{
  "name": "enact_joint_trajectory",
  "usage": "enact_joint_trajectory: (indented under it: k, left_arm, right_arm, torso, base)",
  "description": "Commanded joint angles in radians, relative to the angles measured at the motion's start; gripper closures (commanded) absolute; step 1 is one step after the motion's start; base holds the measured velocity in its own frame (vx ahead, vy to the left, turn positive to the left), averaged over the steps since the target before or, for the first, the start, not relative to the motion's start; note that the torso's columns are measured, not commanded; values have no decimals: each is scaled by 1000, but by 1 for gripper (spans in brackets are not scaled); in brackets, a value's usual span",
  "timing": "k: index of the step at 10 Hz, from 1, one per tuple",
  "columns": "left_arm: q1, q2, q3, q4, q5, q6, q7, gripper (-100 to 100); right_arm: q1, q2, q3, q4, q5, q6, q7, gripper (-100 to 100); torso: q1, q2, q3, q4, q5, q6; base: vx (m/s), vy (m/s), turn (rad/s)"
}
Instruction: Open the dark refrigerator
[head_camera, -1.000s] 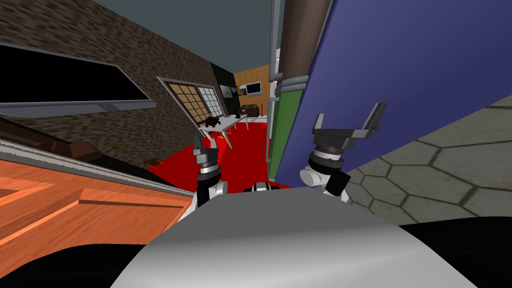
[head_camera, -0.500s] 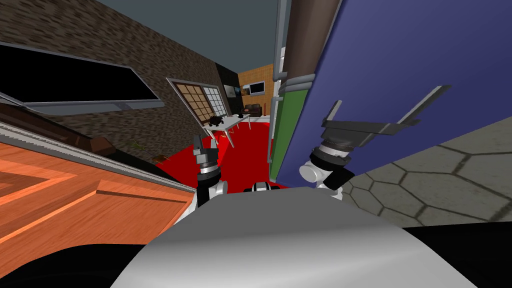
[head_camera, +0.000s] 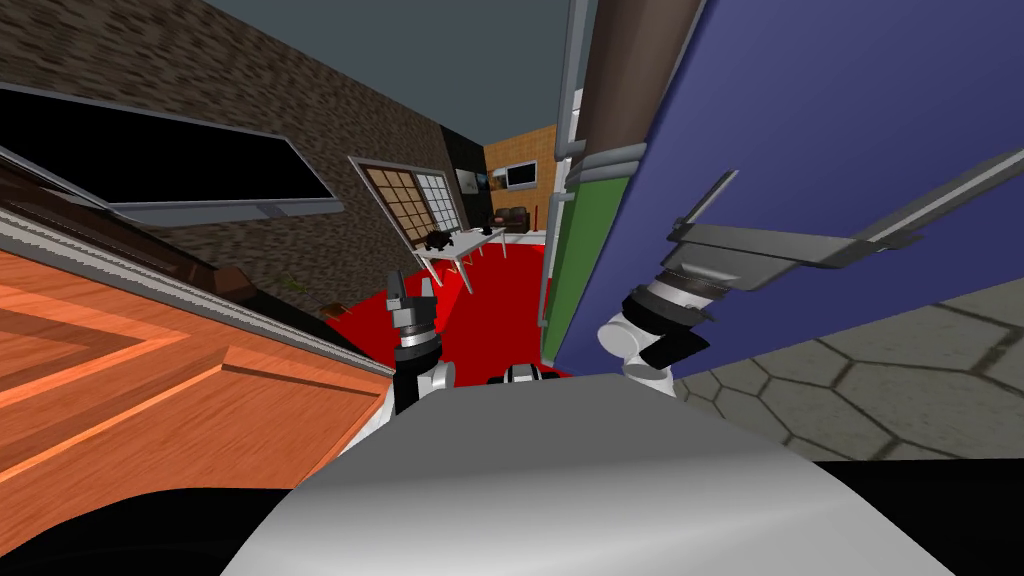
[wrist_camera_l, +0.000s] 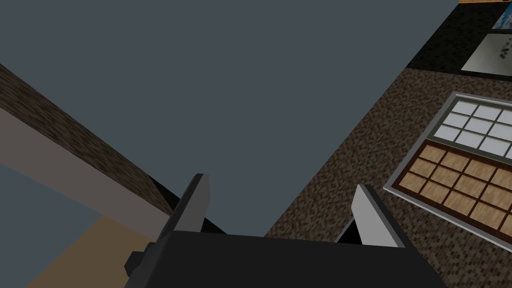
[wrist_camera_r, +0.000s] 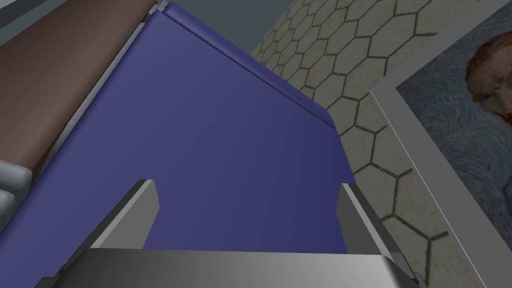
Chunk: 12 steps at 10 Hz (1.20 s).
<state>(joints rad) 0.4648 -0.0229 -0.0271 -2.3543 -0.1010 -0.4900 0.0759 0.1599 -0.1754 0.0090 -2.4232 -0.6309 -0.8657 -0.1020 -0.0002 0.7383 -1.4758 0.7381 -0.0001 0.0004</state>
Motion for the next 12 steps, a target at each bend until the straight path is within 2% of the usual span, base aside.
enact_joint_trajectory:
  k: [1,2,3,4,5,7,8,9,10,11,12]
  left_arm:
    - [0,0,0,0,0,0,0,0]
    - [0,0,0,0,0,0,0,0]
    - [0,0,0,0,0,0,0,0]
    - [0,0,0,0,0,0,0,0]
    - [0,0,0,0,0,0,0,0]
    - [0,0,0,0,0,0,0,0]
    - [0,0,0,0,0,0,0,0]
    - [0,0,0,0,0,0,0,0]
    - [0,0,0,0,0,0,0,0]
    - [0,0,0,0,0,0,0,0]
    - [0,0,0,0,0,0,0,0]
  right_arm:
    - [-54,-1,6,-13,-78,-30,6,-100]
    - [-54,-1,6,-13,-90,-30,6,-100]
    - [-97,-4,12,-21,-128,-63,8,-100]
    - [-100,-4,12,-21,-155,-63,8,-100]
    - [-144,-8,17,-27,-188,-97,10,-100]
    - [-146,-8,17,-27,-225,-97,10,-100]
    - [-192,-11,22,-34,-267,-130,13,-100]
    - [-192,-11,22,-34,-293,-130,13,-100]
    - [-233,-15,27,-40,-325,-163,16,-100]
    - [-239,-15,27,-40,-354,-163,16,-100]
    - [-283,-18,31,-45,-385,-195,20,-100]
  torso:
    - [0,0,0,0,0,-1]
    - [0,0,0,0,0,0]
    - [0,0,0,0,0,0]
    - [0,0,0,0,0,-1]
    - [0,0,0,0,0,0]
    - [0,0,0,0,0,0]
    - [0,0,0,0,0,0]
    - [1,0,0,0,0,-1]
    - [0,0,0,0,0,0]
    - [0,0,0,0,0,-1]
    - [0,0,0,0,0,0]
  base:
    - [8,-11,65]
    - [0,0,0]
    - [5,-8,118]
    - [8,-11,92]
    - [11,-13,139]
    - [5,-9,31]
    - [3,-7,135]
    - [6,-10,83]
    - [6,-17,108]
    - [6,-19,74]
    - [7,-15,147]
